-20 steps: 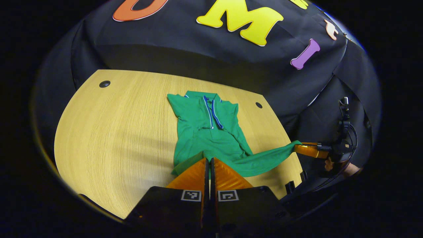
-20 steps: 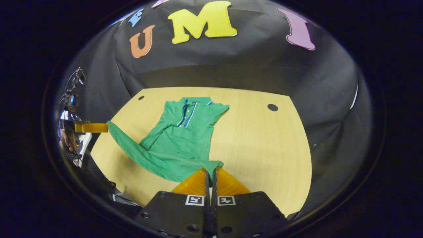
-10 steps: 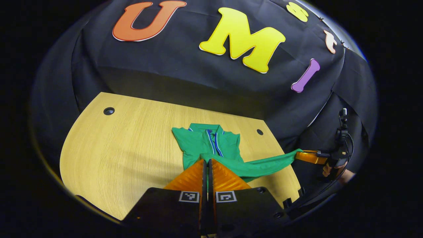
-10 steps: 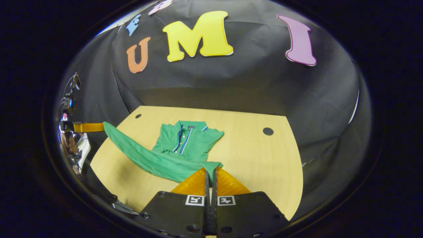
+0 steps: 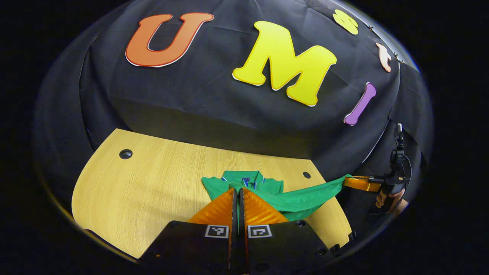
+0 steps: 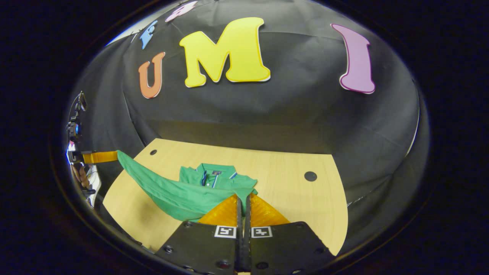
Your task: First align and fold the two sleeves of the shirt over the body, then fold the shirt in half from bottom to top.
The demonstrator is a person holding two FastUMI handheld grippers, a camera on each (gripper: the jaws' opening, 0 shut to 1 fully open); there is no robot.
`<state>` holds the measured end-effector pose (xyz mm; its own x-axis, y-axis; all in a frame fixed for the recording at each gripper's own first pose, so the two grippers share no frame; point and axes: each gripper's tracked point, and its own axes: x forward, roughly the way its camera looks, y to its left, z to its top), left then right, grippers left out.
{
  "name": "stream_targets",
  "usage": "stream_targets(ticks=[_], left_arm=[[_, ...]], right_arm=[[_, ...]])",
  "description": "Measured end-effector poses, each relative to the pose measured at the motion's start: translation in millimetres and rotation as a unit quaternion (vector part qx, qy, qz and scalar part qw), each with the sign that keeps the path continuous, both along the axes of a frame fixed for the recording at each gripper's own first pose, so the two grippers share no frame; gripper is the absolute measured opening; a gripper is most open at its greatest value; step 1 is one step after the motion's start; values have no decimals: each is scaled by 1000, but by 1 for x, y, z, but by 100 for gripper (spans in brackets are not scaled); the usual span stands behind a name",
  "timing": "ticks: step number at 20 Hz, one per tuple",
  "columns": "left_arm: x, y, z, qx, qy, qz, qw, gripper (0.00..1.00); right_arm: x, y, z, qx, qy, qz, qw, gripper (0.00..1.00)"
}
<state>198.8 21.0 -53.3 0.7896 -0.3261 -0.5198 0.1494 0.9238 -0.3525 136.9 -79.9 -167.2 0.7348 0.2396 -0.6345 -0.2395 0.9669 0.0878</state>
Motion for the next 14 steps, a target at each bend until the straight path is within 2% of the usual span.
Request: stream_targets(ticks=[5, 9, 14], left_arm=[[43, 13, -7, -2, -5, 23, 1000, 6], [75, 20, -38, -5, 9, 35, 999, 6], [109, 20, -95, -7, 38, 37, 999, 6]], right_arm=[[53, 17, 0, -2, -13, 1, 1000, 0], [88, 22, -36, -12, 10, -2, 1000, 2], [115, 19, -92, -16, 48, -11, 999, 0]])
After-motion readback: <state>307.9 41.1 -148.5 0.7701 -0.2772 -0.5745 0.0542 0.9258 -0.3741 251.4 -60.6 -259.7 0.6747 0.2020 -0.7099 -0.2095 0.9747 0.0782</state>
